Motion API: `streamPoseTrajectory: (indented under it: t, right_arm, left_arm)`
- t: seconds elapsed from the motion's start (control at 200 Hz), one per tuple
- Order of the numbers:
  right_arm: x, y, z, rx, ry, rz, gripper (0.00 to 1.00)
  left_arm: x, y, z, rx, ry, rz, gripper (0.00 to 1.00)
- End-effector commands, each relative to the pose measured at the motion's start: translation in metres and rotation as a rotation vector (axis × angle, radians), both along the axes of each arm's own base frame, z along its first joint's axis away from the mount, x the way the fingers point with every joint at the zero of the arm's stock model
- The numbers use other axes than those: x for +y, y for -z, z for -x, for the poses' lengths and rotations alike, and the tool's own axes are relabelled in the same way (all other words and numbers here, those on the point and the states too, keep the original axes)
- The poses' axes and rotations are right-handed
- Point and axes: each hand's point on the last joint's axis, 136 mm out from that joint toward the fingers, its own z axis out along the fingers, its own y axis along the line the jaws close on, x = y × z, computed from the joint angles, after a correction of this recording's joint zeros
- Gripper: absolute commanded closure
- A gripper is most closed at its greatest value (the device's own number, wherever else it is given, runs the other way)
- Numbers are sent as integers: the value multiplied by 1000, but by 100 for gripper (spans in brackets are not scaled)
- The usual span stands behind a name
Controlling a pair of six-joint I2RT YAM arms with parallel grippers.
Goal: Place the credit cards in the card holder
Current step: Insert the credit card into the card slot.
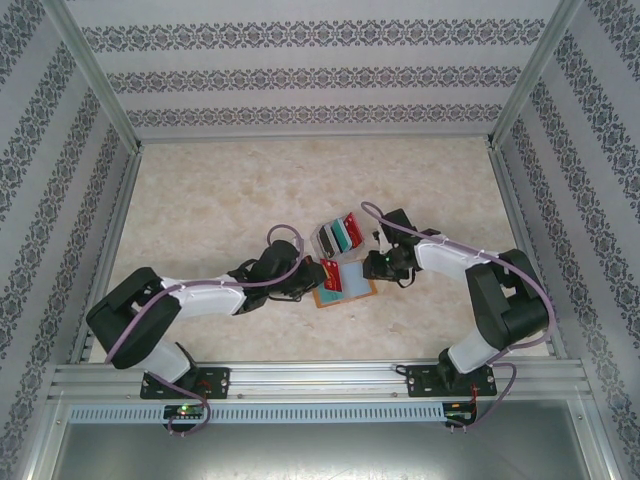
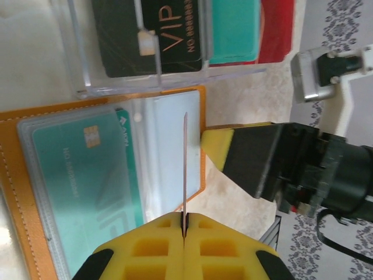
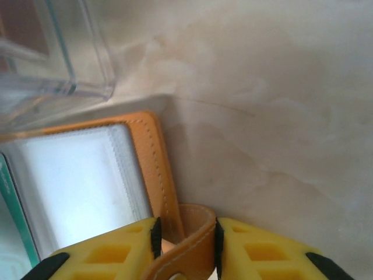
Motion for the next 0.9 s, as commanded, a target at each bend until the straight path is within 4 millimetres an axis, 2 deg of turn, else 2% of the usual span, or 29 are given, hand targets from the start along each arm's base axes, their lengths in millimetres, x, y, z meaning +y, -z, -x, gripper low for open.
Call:
streamPoseTrajectory:
  t: [0.0,0.07,0.25,0.325,0.669,0.894]
  right_arm:
    - [-2,1,10,6,13,6,76]
    - [-2,3,14,11,29,-8,84]
    - [1,6,25,23,50,-46,87]
    - [1,9,27,28,54,-48,87]
    - [6,13,31,52,34,-40,87]
    - [7,15,33,60,26,-33,87]
  left_arm:
    - [-8,-3,-1,-36,11,16,100]
    - [-9,1,0,-32,20,9,100]
    - [-2,17,5,-8,26,-39,100]
    - [2,24,7,3,22,-55,100]
    - [-12,35,0,-42,29,17,100]
    - [-9,44,3,-24,18,6,100]
